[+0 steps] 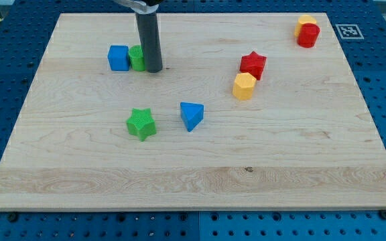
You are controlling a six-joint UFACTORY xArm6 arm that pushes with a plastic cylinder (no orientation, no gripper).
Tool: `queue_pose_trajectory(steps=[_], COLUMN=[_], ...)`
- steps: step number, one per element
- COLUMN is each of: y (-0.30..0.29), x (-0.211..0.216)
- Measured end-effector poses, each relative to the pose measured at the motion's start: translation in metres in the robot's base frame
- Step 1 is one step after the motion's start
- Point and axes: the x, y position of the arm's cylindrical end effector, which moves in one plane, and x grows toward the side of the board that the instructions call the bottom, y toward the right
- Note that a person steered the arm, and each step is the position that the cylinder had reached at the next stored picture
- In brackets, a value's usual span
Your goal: Nudge the blue triangle down
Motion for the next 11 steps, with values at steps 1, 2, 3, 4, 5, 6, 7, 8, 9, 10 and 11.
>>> queue_pose_trajectory(steps=[1, 2, 3, 4, 5, 6, 7, 8, 9, 10, 11], y=[0.028, 0.071, 0.09, 0.091, 0.091, 0.091, 0.087, 0.086, 0.086, 0.086, 0.087], x=[0.008, -0.002, -0.037, -0.035, -0.013, -0.004, 0.0, 0.018, 0.041, 0.063, 0.078])
